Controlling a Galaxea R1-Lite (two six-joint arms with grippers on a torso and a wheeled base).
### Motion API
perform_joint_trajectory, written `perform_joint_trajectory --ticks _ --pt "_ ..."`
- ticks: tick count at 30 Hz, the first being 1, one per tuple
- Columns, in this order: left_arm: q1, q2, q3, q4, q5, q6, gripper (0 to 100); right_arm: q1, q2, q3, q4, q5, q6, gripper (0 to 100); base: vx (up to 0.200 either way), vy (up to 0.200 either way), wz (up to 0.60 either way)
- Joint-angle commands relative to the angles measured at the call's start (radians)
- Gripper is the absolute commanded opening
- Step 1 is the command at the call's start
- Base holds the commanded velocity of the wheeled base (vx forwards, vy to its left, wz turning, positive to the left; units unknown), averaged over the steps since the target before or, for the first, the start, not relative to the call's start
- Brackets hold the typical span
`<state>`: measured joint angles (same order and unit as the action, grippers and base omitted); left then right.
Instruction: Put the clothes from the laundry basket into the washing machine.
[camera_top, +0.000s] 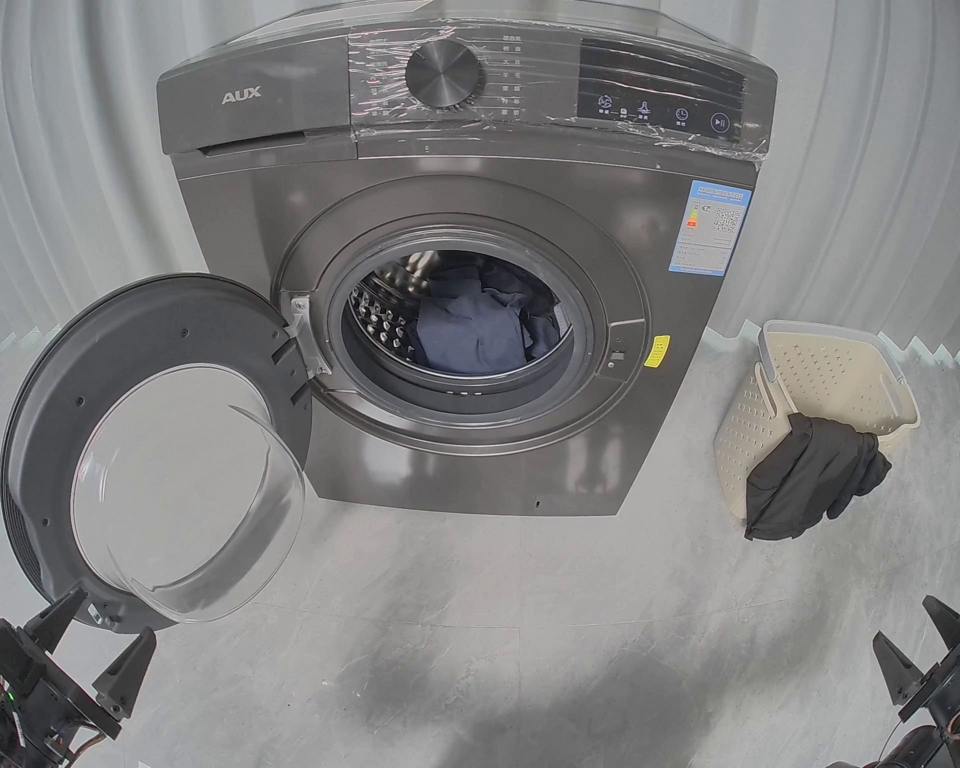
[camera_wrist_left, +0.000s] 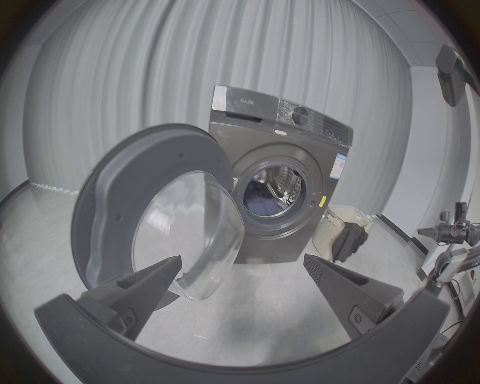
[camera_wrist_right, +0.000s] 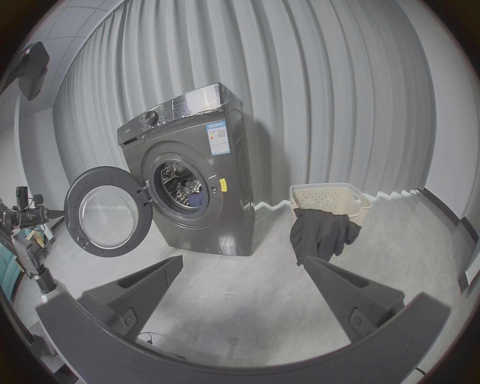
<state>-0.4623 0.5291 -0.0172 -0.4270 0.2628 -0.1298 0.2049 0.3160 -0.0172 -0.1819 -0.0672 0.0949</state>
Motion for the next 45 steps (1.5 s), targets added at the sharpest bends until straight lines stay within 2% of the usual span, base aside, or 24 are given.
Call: perform_joint_trajectory --ticks 1,4,5,6,8,11,13,15,18,22,24,26,28,29,30,31,33,36,37,38,39,40,41,45 --pt "0.065 -0.113 0.017 0.031 -0.005 0.004 100 -0.047 -0.089 0.016 0.019 0.001 -0.001 100 0.000 -0.200 0.00" --pt "0.125 -0.179 0.017 0.113 -0.011 0.019 100 -0.070 -0.117 0.016 0.024 0.003 -0.001 100 0.000 -0.200 0.00" --pt "0.125 -0.179 0.017 0.113 -0.011 0.019 100 -0.070 -0.117 0.016 0.024 0.003 -0.001 100 0.000 -0.200 0.00" --pt "0.148 -0.235 0.017 0.200 -0.031 0.038 100 -0.079 -0.138 0.016 0.036 0.003 -0.003 100 0.000 -0.200 0.00" --pt "0.168 -0.299 0.017 0.284 -0.053 0.053 100 -0.091 -0.167 0.016 0.055 0.006 -0.017 100 0.000 -0.200 0.00" --pt "0.197 -0.402 0.014 0.376 -0.120 0.047 100 -0.098 -0.221 0.016 0.122 0.021 -0.020 100 0.000 -0.067 0.00" --pt "0.211 -0.434 0.014 0.370 -0.174 0.033 100 -0.098 -0.225 0.016 0.127 0.037 -0.014 100 0.000 0.000 0.00" --pt "0.215 -0.439 0.016 0.366 -0.189 0.016 100 -0.098 -0.224 0.016 0.127 0.040 -0.017 100 0.000 0.000 0.00" --pt "0.237 -0.437 0.016 0.366 -0.194 0.027 100 -0.098 -0.225 0.016 0.136 0.040 -0.032 100 0.000 0.000 0.00" --pt "0.347 -0.437 0.017 0.366 -0.186 0.039 100 -0.101 -0.225 0.016 0.144 0.029 -0.061 100 0.000 -0.050 0.00" --pt "0.373 -0.439 0.017 0.366 -0.181 0.039 100 -0.105 -0.224 0.016 0.167 0.030 -0.060 100 0.000 -0.200 0.00" --pt "0.421 -0.451 0.016 0.366 -0.194 0.059 100 -0.167 -0.245 0.010 0.205 0.046 -0.093 100 0.000 0.000 0.00" --pt "0.426 -0.454 0.016 0.366 -0.195 0.062 100 -0.171 -0.248 0.010 0.205 0.046 -0.095 100 0.000 0.000 0.00" --pt "0.467 -0.529 0.016 0.367 -0.254 0.153 100 -0.193 -0.291 0.008 0.208 0.058 -0.101 100 0.000 0.000 0.00" --pt "0.465 -0.529 0.016 0.367 -0.261 0.176 100 -0.194 -0.299 0.008 0.208 0.058 -0.101 100 0.000 0.000 0.00" --pt "0.465 -0.526 0.016 0.367 -0.255 0.185 100 -0.196 -0.302 0.008 0.208 0.058 -0.101 100 0.000 0.000 0.00" --pt "0.465 -0.528 0.016 0.369 -0.249 0.182 100 -0.197 -0.308 0.008 0.206 0.058 -0.101 100 0.000 0.000 0.00" --pt "0.464 -0.529 0.011 0.383 -0.200 0.190 100 -0.199 -0.310 0.011 0.200 0.056 -0.095 100 0.000 0.000 0.00" --pt "0.462 -0.529 0.011 0.384 -0.203 0.190 100 -0.199 -0.310 0.013 0.199 0.055 -0.093 100 0.000 0.000 0.00" --pt "0.462 -0.529 0.014 0.381 -0.223 0.174 100 -0.199 -0.310 0.014 0.191 0.055 -0.092 100 0.000 0.000 0.00" --pt "0.462 -0.529 0.014 0.381 -0.227 0.171 100 -0.199 -0.310 0.014 0.191 0.055 -0.093 100 0.000 0.000 0.00" --pt "0.462 -0.529 0.016 0.424 -0.284 0.136 100 -0.199 -0.310 0.016 0.188 0.058 -0.096 100 0.000 0.000 0.00" --pt "0.462 -0.528 0.011 0.452 -0.306 0.128 100 -0.199 -0.310 0.014 0.190 0.061 -0.101 100 0.000 0.000 0.00" --pt "0.461 -0.528 0.016 0.433 -0.295 0.125 100 -0.199 -0.310 0.014 0.191 0.081 -0.104 100 0.000 0.000 0.00"
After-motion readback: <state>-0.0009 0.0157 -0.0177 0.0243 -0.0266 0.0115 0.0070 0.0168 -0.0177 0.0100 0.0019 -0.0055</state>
